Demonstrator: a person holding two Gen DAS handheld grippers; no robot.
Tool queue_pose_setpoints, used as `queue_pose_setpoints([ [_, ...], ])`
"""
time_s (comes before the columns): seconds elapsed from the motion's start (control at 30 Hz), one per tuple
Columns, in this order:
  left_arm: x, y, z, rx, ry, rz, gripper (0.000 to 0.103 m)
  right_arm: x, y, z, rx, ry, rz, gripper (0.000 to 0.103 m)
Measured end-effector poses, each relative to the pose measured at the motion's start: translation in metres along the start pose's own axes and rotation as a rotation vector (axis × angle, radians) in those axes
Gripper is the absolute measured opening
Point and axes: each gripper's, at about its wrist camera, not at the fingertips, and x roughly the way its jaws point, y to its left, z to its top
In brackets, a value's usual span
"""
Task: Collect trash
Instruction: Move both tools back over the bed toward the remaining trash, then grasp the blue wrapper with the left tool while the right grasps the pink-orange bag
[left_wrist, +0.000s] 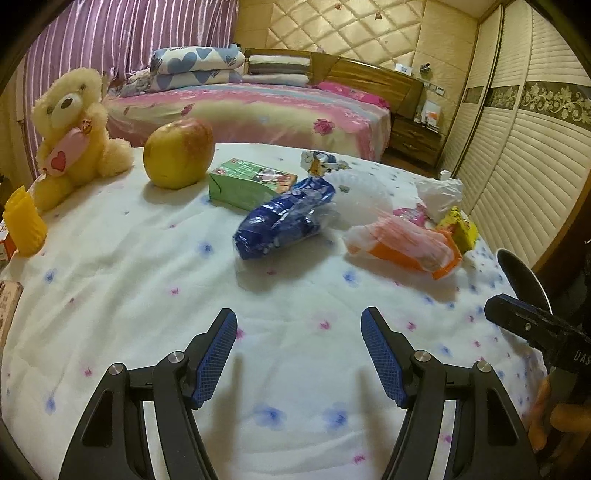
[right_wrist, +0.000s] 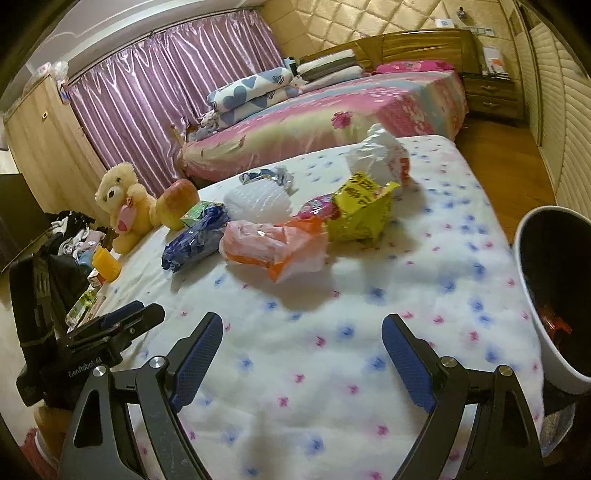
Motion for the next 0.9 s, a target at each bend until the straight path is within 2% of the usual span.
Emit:
queue_pose_setpoints([
  [0.3, 0.034, 0.015, 0.027, 0.027, 0.021, 0.015, 0.069, 0.025, 0.008, 0.016, -0.022, 0.024, 0.011, 0.089],
  [0.67, 0.081, 0.021, 0.061, 0.099, 0.05, -0.047, 0.069, 0.057, 0.009, 0.037, -0.015, 0.057, 0.029, 0.089],
  [0.73, 0.085, 0.019, 0.061, 0.115, 0.05, -0.052, 0.066, 0.06, 0.01, 0.037, -0.016, 0.066, 0.03, 0.089],
  [0.77, 0.087, 0.018, 0.061, 0.125, 0.051, -0.06, 0.058, 0.061, 0.01, 0.037, -0.018, 0.069, 0.031, 0.088],
  [0.8, 0.087, 0.017, 0.06, 0.13, 0.056, -0.066, 0.046, 0.061, 0.01, 0.037, -0.02, 0.069, 0.031, 0.081],
  [0.83, 0.088, 0.015, 0.059, 0.137, 0.063, -0.071, 0.045, 0.062, 0.011, 0.037, -0.023, 0.072, 0.027, 0.068],
  [0.9, 0.086, 0.013, 0.056, 0.148, 0.054, -0.07, 0.037, 0.063, 0.011, 0.036, -0.019, 0.081, 0.022, 0.049],
])
